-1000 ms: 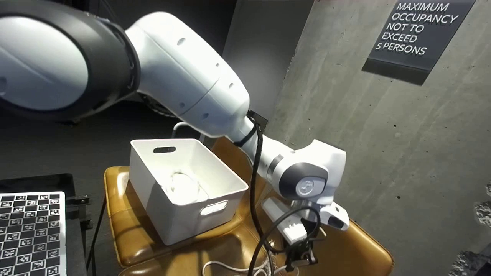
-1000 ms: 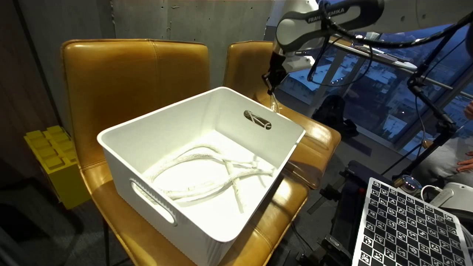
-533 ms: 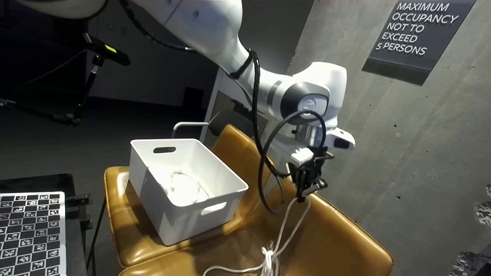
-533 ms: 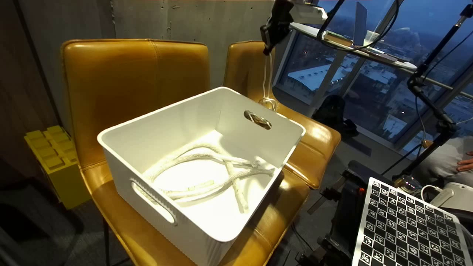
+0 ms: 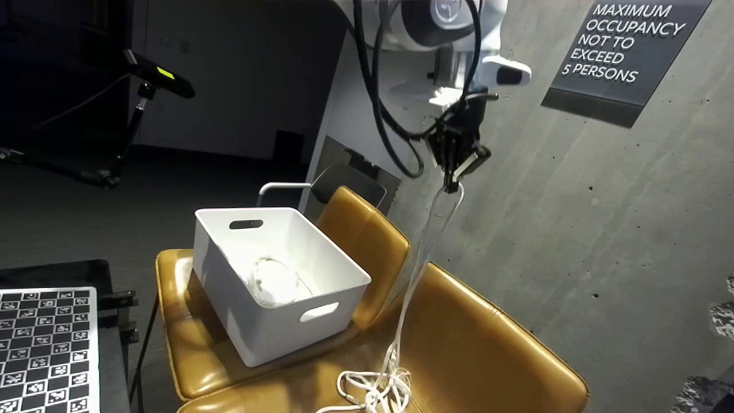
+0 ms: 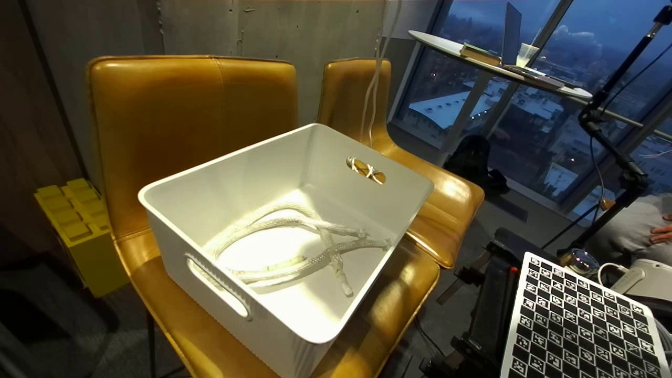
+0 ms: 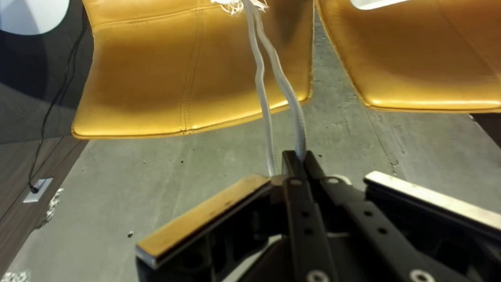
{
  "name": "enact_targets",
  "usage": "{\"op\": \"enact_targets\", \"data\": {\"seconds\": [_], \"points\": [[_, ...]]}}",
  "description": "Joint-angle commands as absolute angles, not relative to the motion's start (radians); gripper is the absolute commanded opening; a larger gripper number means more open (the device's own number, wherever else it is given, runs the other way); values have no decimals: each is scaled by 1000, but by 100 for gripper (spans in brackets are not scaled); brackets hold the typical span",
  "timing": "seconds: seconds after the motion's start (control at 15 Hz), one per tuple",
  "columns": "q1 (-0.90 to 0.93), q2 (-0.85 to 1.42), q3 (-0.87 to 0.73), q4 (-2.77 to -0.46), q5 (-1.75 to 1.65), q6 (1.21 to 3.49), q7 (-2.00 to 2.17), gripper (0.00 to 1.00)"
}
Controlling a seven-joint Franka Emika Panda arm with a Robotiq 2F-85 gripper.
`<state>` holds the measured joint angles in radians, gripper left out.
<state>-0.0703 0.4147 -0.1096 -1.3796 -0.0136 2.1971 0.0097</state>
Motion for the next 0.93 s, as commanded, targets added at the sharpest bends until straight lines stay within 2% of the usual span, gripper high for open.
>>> {"op": "enact_targets", "data": {"seconds": [0.0, 0.47, 0.87], "points": [[-71, 217, -90, -1479, -10, 2144, 12, 1], [-28, 38, -65, -1430, -31, 1978, 51, 1], [5, 15, -35, -1336, -7, 1899, 97, 1]]}}
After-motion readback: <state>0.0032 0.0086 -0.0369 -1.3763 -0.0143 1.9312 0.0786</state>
